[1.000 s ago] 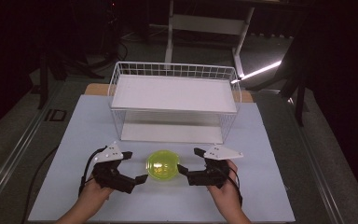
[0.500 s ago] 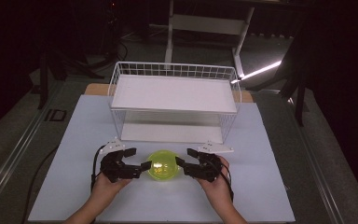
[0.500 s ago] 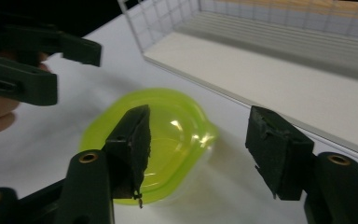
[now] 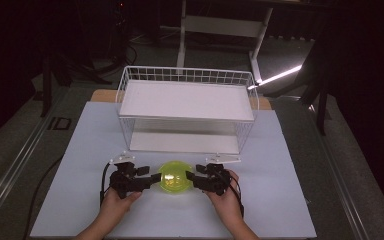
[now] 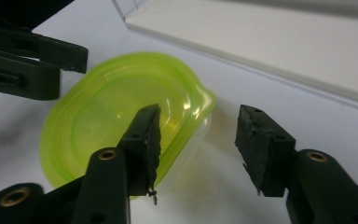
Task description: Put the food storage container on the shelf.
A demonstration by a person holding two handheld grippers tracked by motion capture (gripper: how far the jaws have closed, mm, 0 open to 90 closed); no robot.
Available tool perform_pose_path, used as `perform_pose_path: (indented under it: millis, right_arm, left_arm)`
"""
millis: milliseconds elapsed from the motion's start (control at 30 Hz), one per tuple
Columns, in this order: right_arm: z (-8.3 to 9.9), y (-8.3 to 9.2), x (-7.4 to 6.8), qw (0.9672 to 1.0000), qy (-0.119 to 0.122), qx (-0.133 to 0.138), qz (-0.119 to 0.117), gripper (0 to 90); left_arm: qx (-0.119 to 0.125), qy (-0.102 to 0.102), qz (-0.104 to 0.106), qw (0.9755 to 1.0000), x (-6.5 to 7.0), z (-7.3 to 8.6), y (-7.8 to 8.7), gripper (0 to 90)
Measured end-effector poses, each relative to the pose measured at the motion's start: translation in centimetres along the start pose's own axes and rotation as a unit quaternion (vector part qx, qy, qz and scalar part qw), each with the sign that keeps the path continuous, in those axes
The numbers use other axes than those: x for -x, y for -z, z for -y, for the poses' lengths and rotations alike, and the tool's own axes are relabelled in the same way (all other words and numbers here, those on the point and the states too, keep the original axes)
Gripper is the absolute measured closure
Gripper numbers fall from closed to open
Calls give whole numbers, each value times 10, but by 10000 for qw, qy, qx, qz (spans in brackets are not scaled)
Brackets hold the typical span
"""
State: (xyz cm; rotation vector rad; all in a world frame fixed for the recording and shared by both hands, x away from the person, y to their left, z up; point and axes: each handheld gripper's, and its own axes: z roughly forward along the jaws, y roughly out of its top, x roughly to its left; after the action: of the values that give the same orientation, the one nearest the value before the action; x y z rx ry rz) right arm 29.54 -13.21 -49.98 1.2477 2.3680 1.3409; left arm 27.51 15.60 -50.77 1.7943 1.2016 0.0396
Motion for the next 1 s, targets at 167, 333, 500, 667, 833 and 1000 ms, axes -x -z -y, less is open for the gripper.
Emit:
perform_pose_path:
  millis: [167,333,500,667,833,1000]
  right_arm:
    - [3,0,0,9998,-174,-51,-106,559]
    - [2,1,-3,9993,-277,-162,-177,643]
    - [1,7,-4,9979,-537,-180,-305,710]
    - [1,11,-9,9982,-508,-238,-204,742]
    - [2,17,-11,9966,-740,-239,-271,778]
    - [-3,24,-18,9982,-542,-175,-188,799]
  left_arm:
    - [-96,171,162,9997,-1,2,-5,467]
    - [-187,88,245,9995,7,1,-7,626]
    - [-210,57,337,9992,10,3,-5,687]
    - [-367,199,538,9977,13,4,-2,732]
    - [-365,310,524,9975,16,5,1,774]
    - [-224,178,481,9984,18,3,4,813]
